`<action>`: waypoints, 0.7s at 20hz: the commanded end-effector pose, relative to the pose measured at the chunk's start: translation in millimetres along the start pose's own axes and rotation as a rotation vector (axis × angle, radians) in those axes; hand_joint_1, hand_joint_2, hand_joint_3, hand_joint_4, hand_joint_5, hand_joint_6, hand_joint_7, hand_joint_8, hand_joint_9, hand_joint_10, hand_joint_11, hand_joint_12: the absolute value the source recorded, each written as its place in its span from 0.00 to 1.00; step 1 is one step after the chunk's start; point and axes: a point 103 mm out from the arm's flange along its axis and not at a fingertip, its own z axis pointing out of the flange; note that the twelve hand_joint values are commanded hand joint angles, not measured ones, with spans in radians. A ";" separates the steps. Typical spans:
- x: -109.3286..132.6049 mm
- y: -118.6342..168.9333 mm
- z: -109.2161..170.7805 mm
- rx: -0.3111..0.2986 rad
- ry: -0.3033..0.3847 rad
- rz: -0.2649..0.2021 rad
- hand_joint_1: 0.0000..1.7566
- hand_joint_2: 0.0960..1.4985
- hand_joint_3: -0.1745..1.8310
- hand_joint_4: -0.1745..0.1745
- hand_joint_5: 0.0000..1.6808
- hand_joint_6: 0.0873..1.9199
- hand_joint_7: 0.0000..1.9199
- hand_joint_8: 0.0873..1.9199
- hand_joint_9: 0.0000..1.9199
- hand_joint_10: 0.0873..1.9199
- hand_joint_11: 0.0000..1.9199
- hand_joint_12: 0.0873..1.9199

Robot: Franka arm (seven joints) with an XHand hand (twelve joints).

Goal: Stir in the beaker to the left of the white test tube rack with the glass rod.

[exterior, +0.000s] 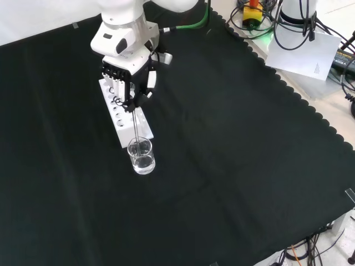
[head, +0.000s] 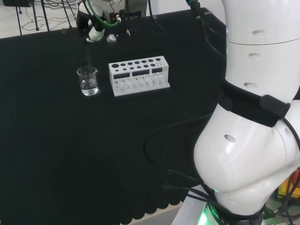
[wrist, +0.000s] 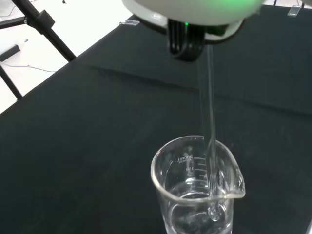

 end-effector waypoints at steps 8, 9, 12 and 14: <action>36.2 -0.6 -6.5 -0.013 -0.016 -0.035 0.75 0.42 0.40 0.00 0.70 0.25 0.69 0.40 0.95 0.23 0.89 0.27; 36.7 -1.1 -6.5 -0.012 -0.018 -0.037 0.75 0.42 0.40 0.00 0.70 0.25 0.69 0.40 0.95 0.23 0.89 0.27; 35.6 -2.6 -5.5 -0.009 -0.024 -0.038 0.75 0.42 0.40 0.00 0.70 0.25 0.69 0.40 0.95 0.23 0.89 0.27; 33.9 -3.7 -5.3 -0.007 -0.022 -0.034 0.75 0.42 0.40 0.00 0.70 0.25 0.69 0.40 0.95 0.23 0.89 0.27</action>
